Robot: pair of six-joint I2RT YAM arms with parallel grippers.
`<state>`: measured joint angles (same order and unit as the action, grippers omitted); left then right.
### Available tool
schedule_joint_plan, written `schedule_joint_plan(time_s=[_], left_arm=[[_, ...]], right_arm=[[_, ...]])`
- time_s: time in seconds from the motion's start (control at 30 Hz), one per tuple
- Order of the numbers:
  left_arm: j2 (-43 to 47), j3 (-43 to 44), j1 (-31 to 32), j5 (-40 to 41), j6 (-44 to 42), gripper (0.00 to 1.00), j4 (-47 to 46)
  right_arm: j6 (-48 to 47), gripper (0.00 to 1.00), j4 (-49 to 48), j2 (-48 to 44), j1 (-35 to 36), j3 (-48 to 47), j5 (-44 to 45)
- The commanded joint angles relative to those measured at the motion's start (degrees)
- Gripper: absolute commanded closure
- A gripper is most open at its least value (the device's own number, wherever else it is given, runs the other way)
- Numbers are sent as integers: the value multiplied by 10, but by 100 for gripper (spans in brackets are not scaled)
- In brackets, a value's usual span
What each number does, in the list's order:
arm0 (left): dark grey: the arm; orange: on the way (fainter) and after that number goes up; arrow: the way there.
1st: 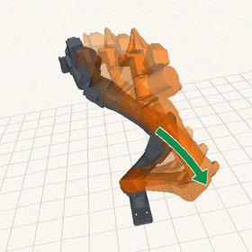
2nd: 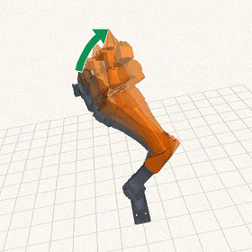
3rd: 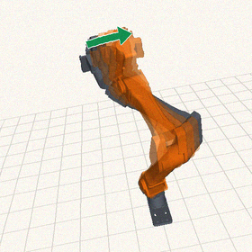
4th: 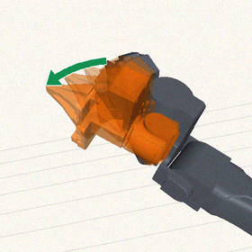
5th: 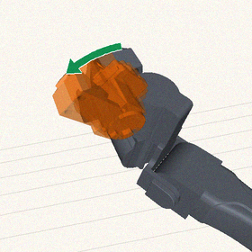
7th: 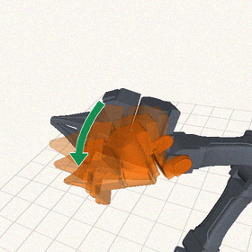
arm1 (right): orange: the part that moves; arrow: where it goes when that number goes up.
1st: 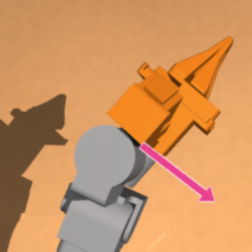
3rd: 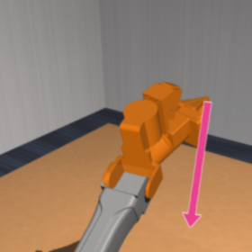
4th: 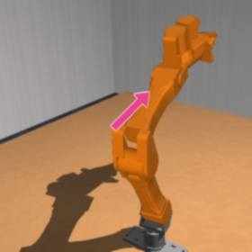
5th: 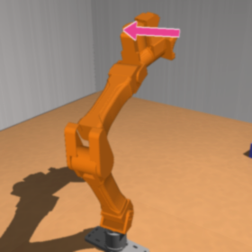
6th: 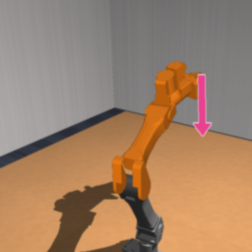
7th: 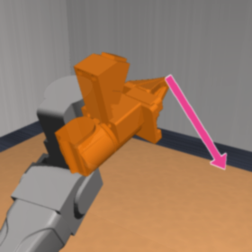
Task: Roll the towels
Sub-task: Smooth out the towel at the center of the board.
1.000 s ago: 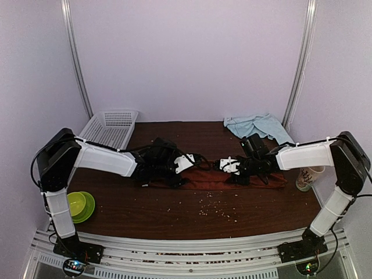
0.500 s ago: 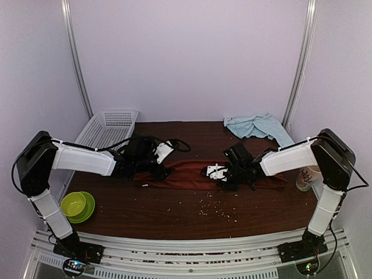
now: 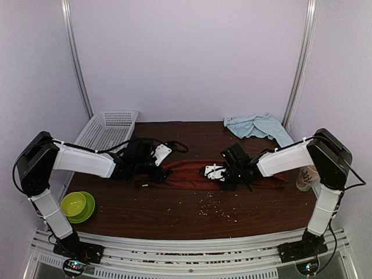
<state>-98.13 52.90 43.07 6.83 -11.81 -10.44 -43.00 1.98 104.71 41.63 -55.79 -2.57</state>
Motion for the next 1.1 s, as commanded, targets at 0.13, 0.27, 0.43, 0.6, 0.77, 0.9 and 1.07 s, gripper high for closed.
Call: schedule_joint_plan(time_s=[0.13,0.27,0.43,0.6,0.77,0.9,1.07], left_arm=[[-8,-7,-8,-6,8,7,-36],[-11,-9,-8,-8,10,7,-38],[-7,-7,-11,-6,10,7,-36],[-3,-3,-19,-6,19,7,-32],[-10,3,-25,-5,26,7,-26],[-16,8,-31,-3,34,7,-20],[-20,16,-39,-1,37,7,-8]], right_arm=[[6,96,-5,12,10,-13,18],[4,100,-1,10,10,-15,19],[2,100,21,-6,10,-14,5],[-20,100,37,-36,10,-9,-18],[-25,100,49,-51,10,-7,-38],[-40,100,69,-58,11,-5,-55],[-60,100,94,-64,11,0,-69]])
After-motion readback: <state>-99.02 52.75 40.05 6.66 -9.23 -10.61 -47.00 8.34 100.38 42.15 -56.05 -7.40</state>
